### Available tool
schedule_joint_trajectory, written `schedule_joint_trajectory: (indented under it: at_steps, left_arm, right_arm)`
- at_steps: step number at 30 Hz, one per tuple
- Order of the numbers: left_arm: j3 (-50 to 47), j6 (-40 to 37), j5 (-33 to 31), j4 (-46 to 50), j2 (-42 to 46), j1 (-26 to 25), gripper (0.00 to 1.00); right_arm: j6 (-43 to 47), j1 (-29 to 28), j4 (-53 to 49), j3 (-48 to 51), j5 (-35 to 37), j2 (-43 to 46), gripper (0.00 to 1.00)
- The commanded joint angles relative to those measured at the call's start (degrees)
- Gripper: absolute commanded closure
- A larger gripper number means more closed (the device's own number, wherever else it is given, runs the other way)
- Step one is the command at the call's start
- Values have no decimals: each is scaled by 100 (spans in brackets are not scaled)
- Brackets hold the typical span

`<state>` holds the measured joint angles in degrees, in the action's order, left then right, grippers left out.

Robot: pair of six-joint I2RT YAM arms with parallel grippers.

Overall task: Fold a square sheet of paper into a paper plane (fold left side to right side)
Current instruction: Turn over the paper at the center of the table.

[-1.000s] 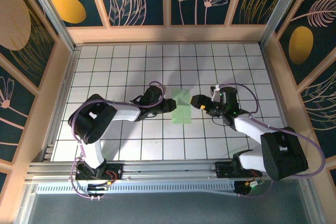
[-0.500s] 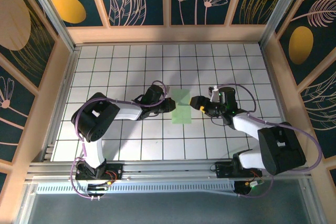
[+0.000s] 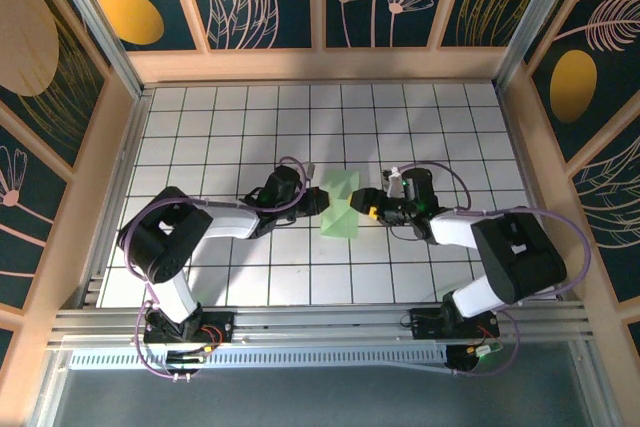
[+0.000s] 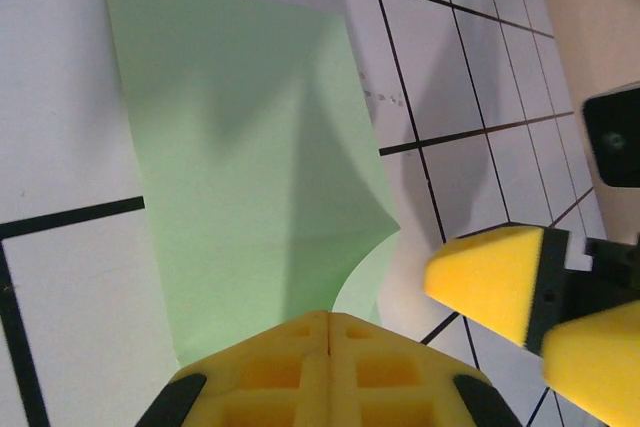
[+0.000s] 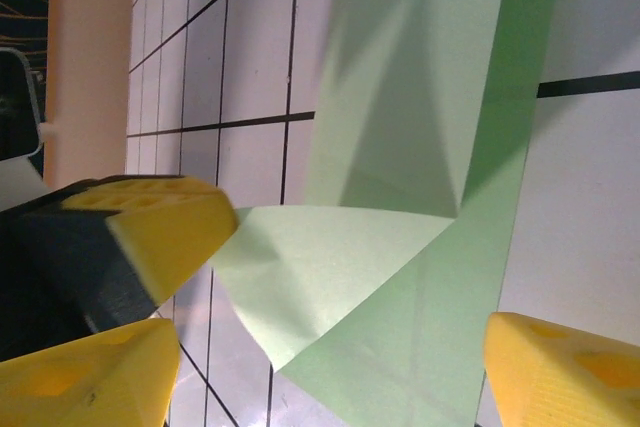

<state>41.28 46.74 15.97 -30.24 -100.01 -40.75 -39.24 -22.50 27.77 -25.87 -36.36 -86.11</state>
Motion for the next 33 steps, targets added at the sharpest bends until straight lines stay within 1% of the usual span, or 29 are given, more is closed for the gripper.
schedule_joint_trajectory:
  at_steps: [1,2,4,14,17,22,26,28,33]
  left_arm:
    - [-173,149,-116,-330,146,32,100]
    - [-201,160,-124,-350,329,37,100]
    - [-263,181,-145,-386,392,34,100]
    - [-374,202,-144,-421,447,36,100]
    - [-392,207,-169,-417,420,32,100]
    - [-412,260,-248,-398,278,39,100]
    - [-458,327,-260,-507,218,32,100]
    - [-463,341,-272,-520,42,35,100]
    - [-454,318,-304,-501,-43,35,100]
  right_arm:
    - [-176,-110,489,-244,92,-229,20]
    - [-187,-131,512,-272,103,-292,20]
    - [-229,-192,615,-321,103,-408,20]
    - [-469,-326,1124,-539,79,-935,23]
    - [-507,-354,1349,-573,-16,-1044,27]
    - [-616,-368,1704,-569,-231,-1244,36]
    - [-594,-400,1656,-560,-168,-1302,40]
    - [-559,-406,1580,-568,-127,-1336,43]
    - [-449,-440,1403,-612,-14,-1449,52]
